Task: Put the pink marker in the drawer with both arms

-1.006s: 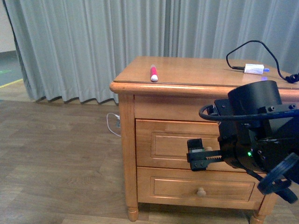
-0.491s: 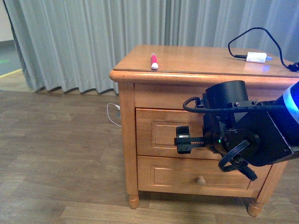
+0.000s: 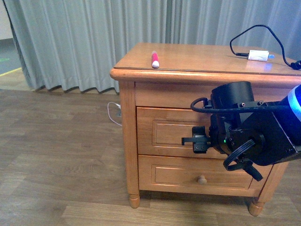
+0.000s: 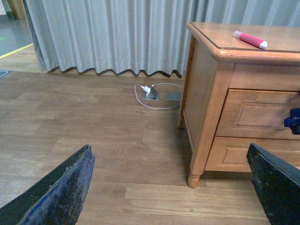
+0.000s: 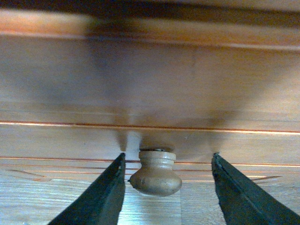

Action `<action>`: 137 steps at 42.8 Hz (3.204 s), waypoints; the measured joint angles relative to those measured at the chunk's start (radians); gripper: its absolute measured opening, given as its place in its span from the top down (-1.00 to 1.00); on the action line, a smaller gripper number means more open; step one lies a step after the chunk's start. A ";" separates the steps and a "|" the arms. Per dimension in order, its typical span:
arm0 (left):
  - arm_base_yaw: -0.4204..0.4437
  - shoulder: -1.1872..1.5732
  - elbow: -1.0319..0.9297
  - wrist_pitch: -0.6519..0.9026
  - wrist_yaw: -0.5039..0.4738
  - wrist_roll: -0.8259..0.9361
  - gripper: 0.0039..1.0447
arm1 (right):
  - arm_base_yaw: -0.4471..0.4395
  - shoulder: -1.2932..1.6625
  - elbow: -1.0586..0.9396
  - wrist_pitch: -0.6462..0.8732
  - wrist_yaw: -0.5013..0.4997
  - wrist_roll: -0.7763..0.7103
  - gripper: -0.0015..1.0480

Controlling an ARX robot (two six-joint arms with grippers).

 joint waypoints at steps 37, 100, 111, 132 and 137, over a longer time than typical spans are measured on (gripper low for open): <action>0.000 0.000 0.000 0.000 0.000 0.000 -0.89 | 0.032 -0.373 -0.447 -0.171 -0.128 0.023 0.59; 0.000 0.000 0.000 0.000 0.000 0.000 -0.89 | 0.010 -1.721 -0.848 -0.709 -0.093 0.181 -0.84; -0.136 0.111 0.038 -0.074 -0.161 -0.072 -0.89 | 0.010 -1.721 -0.848 -0.709 -0.093 0.182 -0.84; -0.317 1.083 0.618 0.338 -0.178 -0.030 -0.89 | 0.010 -1.721 -0.848 -0.709 -0.093 0.183 -0.84; -0.340 1.357 0.857 0.297 -0.180 -0.019 -0.89 | 0.010 -1.721 -0.848 -0.709 -0.093 0.183 -0.84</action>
